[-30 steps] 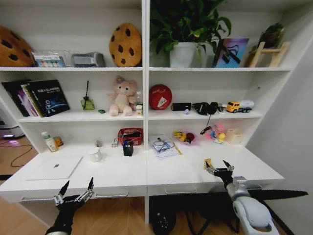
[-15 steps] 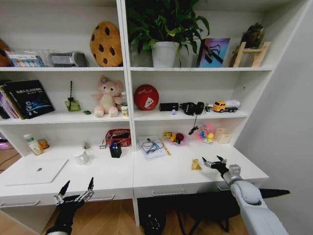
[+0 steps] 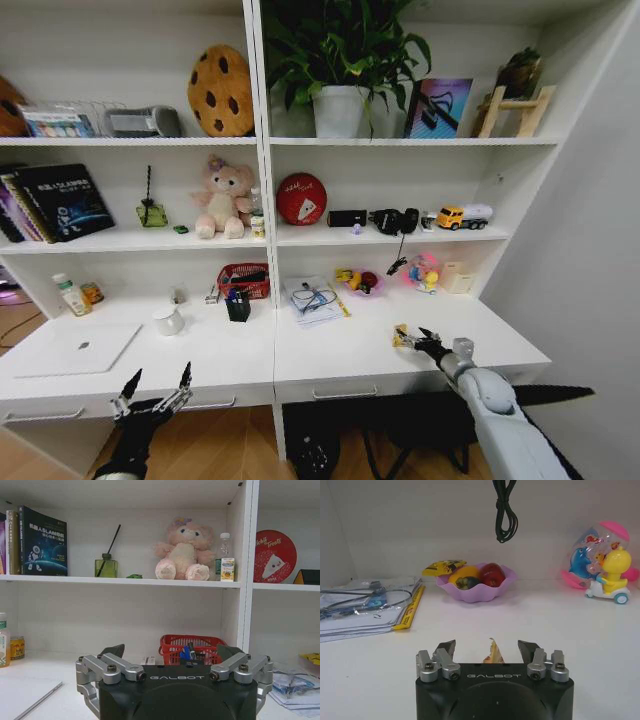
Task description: Organize the objects on the table.
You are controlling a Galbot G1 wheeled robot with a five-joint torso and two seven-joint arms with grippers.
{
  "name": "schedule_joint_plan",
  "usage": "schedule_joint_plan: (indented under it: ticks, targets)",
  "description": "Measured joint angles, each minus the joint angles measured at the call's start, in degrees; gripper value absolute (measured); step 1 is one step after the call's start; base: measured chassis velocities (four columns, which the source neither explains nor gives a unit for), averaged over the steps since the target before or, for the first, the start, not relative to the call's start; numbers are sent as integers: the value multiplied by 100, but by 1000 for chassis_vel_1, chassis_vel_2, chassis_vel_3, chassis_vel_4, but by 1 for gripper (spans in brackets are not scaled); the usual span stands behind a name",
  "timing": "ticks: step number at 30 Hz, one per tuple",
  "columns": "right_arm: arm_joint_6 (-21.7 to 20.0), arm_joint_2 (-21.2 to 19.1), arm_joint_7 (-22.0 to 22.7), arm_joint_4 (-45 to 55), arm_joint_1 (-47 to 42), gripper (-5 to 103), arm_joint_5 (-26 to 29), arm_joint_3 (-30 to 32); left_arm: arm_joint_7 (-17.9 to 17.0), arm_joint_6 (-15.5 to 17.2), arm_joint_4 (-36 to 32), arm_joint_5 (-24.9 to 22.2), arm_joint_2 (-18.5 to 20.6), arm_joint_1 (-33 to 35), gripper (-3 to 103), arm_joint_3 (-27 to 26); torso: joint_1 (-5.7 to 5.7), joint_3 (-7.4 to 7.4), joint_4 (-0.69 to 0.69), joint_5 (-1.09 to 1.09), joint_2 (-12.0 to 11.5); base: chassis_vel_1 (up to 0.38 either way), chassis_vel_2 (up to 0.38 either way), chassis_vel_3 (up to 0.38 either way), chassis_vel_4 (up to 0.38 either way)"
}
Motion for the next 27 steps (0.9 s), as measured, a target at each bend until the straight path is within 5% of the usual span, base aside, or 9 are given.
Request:
schedule_joint_plan:
  ticks: [9,10,16,27]
  targets:
    - [80,77,48,-244,179,44,-167,-101,-1,0,0,0,0,0,100,0,0,0,0,0,0,0,0,0,0]
    - [118,70,56,-313,216,34,-208,-83,-1,0,0,0,0,0,100,0,0,0,0,1,0,0,0,0,0]
    - [171,20,43,-390,230,13,-222,-48,-1,0,0,0,0,0,100,0,0,0,-1,1,0,0,0,0,0]
    - [312,51,-41,-404,230,0,-342,-85,-1,0,0,0,0,0,100,0,0,0,-1,2,0,0,0,0,0]
